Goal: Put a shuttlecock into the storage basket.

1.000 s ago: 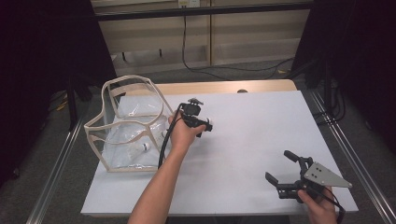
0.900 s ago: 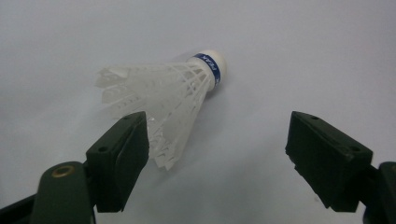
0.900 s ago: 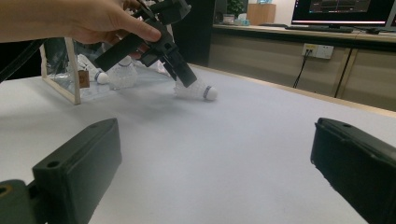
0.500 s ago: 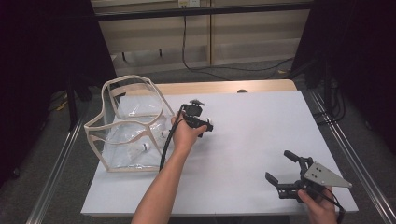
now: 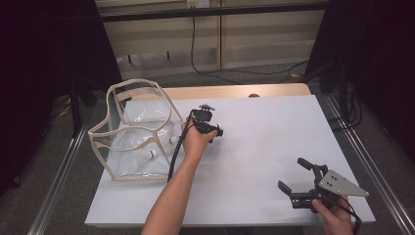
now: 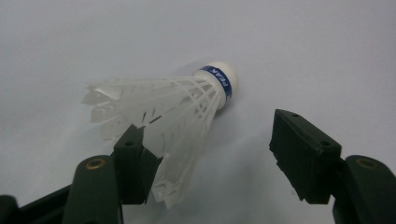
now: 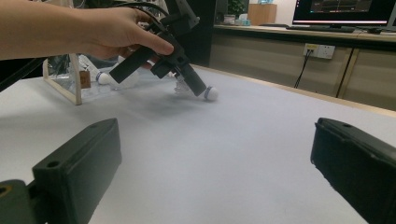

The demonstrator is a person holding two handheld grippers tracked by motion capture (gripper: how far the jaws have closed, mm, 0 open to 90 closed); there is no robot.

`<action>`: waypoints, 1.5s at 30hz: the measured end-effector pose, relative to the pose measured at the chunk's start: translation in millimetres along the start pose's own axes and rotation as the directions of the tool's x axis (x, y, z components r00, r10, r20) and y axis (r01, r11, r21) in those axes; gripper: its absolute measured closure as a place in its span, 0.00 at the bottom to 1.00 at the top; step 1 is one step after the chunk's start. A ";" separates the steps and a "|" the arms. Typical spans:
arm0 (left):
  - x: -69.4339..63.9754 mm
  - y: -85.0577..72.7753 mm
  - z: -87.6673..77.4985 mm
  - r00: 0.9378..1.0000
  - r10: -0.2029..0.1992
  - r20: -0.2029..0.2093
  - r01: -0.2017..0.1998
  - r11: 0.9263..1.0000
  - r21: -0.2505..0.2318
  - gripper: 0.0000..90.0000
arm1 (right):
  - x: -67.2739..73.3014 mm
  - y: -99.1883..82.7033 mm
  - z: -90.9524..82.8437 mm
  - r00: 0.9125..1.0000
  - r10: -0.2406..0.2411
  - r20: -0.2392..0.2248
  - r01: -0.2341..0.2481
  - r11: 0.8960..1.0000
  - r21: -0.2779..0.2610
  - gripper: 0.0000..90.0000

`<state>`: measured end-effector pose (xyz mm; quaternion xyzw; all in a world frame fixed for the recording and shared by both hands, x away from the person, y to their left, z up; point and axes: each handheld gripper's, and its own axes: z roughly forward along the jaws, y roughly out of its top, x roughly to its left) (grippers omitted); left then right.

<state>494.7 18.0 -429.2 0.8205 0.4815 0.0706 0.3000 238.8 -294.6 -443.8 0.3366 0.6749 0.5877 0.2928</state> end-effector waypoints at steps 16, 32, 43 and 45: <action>0.1 0.3 1.3 1.000 0.009 0.008 -0.009 1.000 -0.029 0.72 | -0.7 0.1 -1.0 1.000 0.000 0.001 0.000 1.000 0.000 0.02; -1.6 -1.0 -4.7 0.998 -0.030 0.056 0.030 1.000 0.004 0.95 | -0.8 0.0 -1.6 1.000 0.003 0.005 -0.003 1.000 -0.001 0.02; -1.0 -0.7 -16.2 0.994 -0.034 0.099 0.031 0.999 0.024 0.97 | -0.2 0.4 -1.3 1.000 -0.001 0.004 0.001 1.000 -0.003 0.02; -1.6 -0.8 -18.2 0.993 -0.035 0.110 0.032 0.999 0.033 0.97 | -0.3 0.5 -1.5 1.000 -0.002 0.005 0.002 1.000 -0.003 0.02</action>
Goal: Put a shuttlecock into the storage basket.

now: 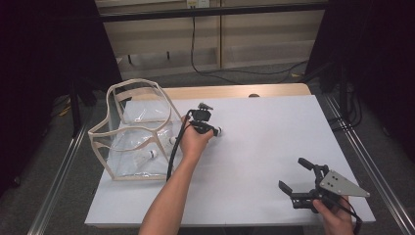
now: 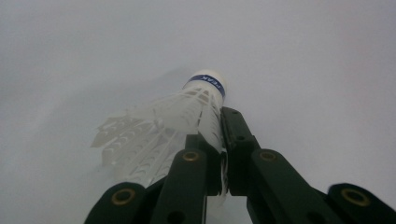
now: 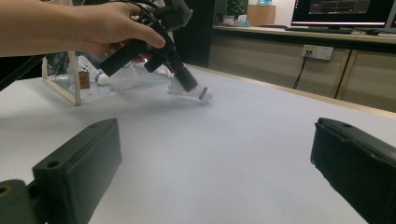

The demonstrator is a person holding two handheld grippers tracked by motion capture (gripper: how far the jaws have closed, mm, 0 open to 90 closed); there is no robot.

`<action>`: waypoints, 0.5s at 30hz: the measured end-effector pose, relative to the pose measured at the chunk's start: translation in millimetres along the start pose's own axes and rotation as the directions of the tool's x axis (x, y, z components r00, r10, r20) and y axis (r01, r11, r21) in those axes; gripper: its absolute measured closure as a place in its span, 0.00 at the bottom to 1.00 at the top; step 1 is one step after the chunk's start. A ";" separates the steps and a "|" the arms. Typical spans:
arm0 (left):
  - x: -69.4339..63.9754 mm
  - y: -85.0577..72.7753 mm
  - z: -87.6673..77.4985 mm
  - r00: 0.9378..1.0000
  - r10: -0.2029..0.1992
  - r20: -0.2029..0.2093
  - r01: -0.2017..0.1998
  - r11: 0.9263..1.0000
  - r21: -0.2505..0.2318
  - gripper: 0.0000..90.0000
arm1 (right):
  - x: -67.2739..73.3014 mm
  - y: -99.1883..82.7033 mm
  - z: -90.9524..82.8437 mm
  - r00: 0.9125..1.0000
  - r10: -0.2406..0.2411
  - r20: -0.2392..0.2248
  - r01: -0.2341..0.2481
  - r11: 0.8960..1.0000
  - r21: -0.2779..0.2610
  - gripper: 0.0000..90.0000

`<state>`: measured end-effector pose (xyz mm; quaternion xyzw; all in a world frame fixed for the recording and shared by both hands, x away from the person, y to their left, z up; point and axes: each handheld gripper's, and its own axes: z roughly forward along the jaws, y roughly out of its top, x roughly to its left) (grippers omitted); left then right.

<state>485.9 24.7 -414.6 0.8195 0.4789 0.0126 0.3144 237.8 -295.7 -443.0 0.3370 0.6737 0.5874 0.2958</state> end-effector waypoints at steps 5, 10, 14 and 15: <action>-1.6 0.1 -6.1 1.000 0.015 0.014 -0.015 1.000 0.013 0.97 | -0.3 -0.1 -0.1 1.000 -0.001 0.000 0.001 1.000 -0.001 0.02; -1.4 1.1 -12.2 0.999 0.009 0.041 -0.009 1.000 0.015 0.98 | 0.0 0.2 0.2 1.000 -0.002 0.002 0.002 1.000 -0.002 0.02; -1.6 1.8 -16.2 0.999 0.009 0.048 -0.010 1.000 0.023 0.98 | -0.4 0.1 -0.1 1.000 -0.004 0.003 0.004 1.000 0.000 0.02; -1.7 2.2 -17.5 0.999 0.011 0.052 -0.013 1.000 0.026 0.98 | -0.4 0.1 -0.1 1.000 -0.003 0.003 0.003 1.000 0.000 0.02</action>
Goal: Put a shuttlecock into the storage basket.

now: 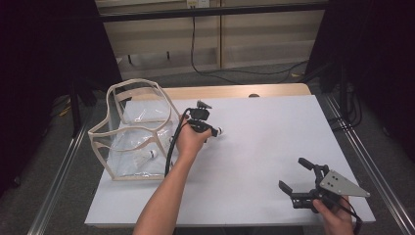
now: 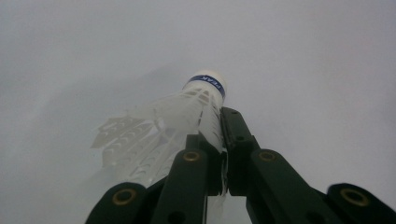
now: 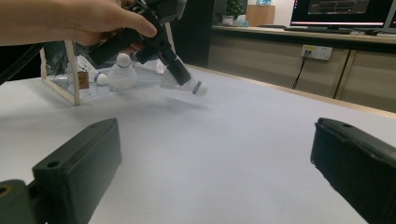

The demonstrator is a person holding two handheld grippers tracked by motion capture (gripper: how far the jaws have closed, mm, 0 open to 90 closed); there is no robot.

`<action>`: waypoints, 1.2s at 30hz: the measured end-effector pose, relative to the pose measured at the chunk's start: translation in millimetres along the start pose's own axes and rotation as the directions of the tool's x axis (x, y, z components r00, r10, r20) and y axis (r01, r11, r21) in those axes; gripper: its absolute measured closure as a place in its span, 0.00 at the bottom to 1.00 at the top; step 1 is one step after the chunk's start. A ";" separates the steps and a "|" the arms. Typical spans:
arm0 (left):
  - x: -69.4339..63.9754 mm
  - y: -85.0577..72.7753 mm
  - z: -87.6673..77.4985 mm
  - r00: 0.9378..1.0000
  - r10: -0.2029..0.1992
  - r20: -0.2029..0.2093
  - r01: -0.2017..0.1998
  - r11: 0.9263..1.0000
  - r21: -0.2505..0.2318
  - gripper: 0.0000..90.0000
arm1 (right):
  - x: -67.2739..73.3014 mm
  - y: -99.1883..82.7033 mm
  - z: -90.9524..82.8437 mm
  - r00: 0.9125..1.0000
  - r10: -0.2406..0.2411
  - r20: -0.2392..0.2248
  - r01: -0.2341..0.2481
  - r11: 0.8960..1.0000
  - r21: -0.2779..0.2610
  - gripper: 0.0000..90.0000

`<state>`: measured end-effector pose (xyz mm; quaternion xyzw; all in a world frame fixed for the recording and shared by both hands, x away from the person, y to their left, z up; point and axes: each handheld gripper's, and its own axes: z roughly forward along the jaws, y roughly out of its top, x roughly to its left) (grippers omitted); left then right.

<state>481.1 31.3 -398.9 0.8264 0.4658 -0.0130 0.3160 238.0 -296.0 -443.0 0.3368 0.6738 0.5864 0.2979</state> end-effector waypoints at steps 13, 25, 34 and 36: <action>-8.0 3.2 -10.0 0.999 0.012 0.034 -0.013 0.999 0.034 0.98 | 0.5 0.1 0.7 1.000 0.000 -0.003 0.000 1.000 0.001 0.02; -16.7 10.6 -26.5 0.997 0.021 0.068 -0.025 0.998 0.057 0.98 | 0.5 0.2 0.8 1.000 0.000 -0.004 0.000 1.000 0.000 0.02; -18.8 13.6 -36.4 0.997 0.018 0.081 -0.024 0.998 0.066 0.98 | 0.9 0.1 1.5 1.000 -0.002 -0.005 0.002 1.000 0.002 0.02; -19.2 14.3 -38.3 0.996 0.019 0.082 -0.025 0.997 0.068 0.98 | 0.7 0.2 1.4 1.000 -0.003 -0.004 0.003 1.000 0.002 0.02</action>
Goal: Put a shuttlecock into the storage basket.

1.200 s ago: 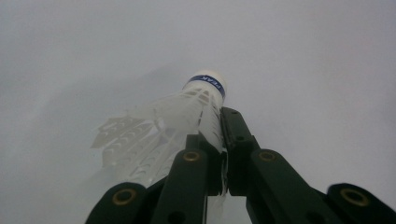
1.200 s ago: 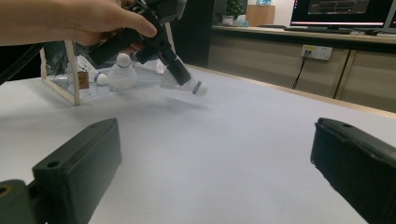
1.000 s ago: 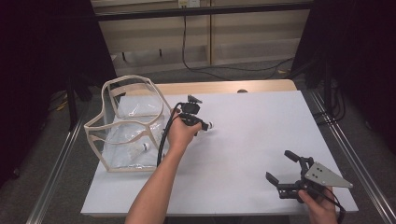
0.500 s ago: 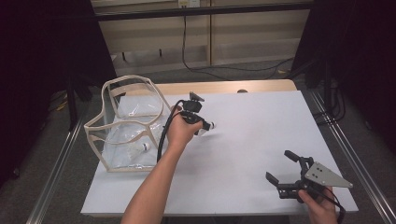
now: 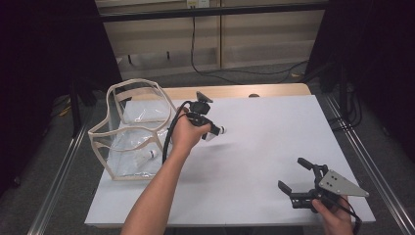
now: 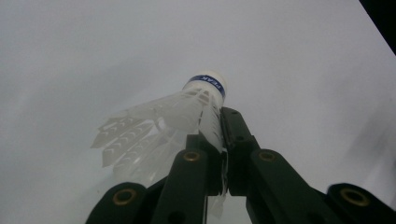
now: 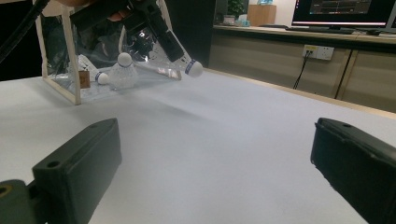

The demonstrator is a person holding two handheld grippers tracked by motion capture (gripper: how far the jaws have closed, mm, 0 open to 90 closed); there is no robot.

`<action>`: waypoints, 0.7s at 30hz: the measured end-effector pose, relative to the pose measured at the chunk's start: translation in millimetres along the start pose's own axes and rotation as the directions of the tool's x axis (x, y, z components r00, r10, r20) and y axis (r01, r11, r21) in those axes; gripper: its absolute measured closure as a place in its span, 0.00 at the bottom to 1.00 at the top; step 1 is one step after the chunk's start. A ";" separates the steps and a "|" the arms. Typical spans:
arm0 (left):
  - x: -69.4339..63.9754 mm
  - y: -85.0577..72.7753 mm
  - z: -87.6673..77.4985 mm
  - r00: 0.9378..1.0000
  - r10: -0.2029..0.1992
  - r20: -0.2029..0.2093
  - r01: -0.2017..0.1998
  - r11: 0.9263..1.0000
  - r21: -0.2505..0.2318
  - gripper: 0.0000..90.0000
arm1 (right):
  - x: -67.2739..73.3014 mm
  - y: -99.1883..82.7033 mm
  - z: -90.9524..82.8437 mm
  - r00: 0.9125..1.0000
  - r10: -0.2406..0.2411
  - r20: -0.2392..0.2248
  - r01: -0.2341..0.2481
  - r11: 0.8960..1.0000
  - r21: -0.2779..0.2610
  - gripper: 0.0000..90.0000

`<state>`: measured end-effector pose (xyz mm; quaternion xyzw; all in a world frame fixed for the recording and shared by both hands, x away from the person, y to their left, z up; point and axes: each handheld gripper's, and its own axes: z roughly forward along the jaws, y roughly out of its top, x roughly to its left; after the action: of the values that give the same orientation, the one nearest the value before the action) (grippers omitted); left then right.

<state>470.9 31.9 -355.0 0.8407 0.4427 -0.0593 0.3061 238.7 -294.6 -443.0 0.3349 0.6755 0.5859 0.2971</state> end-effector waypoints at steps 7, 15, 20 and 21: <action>-2.4 2.4 -7.4 1.000 0.004 0.016 -0.004 1.000 0.016 0.98 | 0.4 -0.2 0.9 1.000 0.000 -0.001 0.000 1.000 -0.001 0.02; -6.2 5.2 -15.0 1.000 0.001 0.023 -0.002 1.000 0.019 0.98 | 0.4 -0.1 0.6 1.000 0.004 -0.003 -0.004 1.000 0.001 0.02; -7.6 7.2 -21.5 0.999 0.003 0.032 -0.004 1.000 0.028 0.98 | 0.4 -0.1 0.9 1.000 0.001 -0.001 -0.001 1.000 -0.002 0.02; -8.0 7.6 -22.6 1.000 0.005 0.031 -0.005 1.000 0.030 0.98 | 0.3 -0.1 0.6 1.000 0.002 -0.003 -0.002 1.000 0.002 0.02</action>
<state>468.1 35.8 -330.2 0.8452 0.4350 -0.0779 0.3005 239.0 -294.0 -443.3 0.3352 0.6759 0.5862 0.2951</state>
